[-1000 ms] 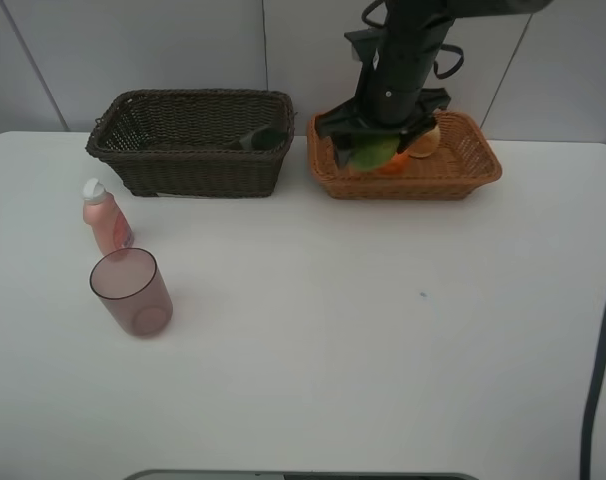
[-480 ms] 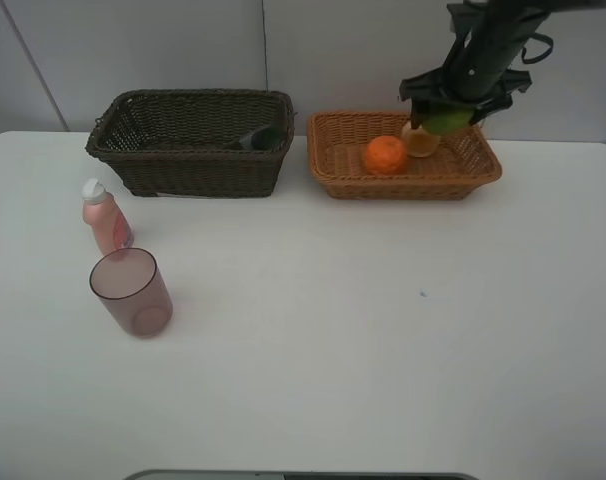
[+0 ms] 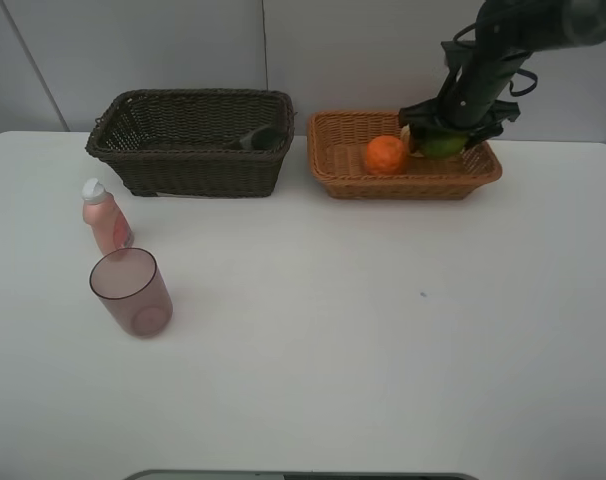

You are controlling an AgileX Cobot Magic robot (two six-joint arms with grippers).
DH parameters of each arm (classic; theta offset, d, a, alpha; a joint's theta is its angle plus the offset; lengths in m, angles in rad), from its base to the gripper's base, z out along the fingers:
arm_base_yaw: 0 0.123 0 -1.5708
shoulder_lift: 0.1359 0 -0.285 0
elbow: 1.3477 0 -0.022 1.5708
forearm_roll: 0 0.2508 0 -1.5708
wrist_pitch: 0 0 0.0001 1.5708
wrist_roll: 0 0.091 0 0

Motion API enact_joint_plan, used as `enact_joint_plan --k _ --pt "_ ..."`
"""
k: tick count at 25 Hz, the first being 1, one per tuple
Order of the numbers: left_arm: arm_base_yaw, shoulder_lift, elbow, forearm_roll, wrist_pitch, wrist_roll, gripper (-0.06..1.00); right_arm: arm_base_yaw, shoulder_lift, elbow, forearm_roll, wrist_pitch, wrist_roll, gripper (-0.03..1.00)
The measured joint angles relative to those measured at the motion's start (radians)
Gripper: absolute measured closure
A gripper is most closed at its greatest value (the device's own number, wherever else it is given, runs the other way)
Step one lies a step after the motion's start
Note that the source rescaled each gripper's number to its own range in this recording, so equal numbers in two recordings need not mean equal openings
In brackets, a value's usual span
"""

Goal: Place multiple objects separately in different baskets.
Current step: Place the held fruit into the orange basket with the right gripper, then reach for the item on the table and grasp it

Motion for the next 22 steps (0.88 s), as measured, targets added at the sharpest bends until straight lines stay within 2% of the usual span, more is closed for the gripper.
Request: enact_joint_plan --k 6,7,10,13,22 --pt "0.0 0.0 0.0 0.0 0.0 0.0 -0.06 0.009 0.002 0.0 0.003 -0.002 0.0 0.25" --pt "0.0 0.0 0.0 0.0 0.0 0.0 -0.06 0.01 0.002 0.0 0.004 -0.002 0.0 0.23" --pt "0.0 0.0 0.0 0.0 0.0 0.0 -0.06 0.013 0.002 0.0 0.005 -0.004 0.0 0.09" --pt "0.0 0.0 0.0 0.0 0.0 0.0 -0.06 0.024 -0.004 0.0 0.005 -0.005 0.0 0.04" --pt "0.0 0.0 0.0 0.0 0.0 0.0 -0.06 0.075 -0.068 0.0 0.007 0.028 0.0 0.04"
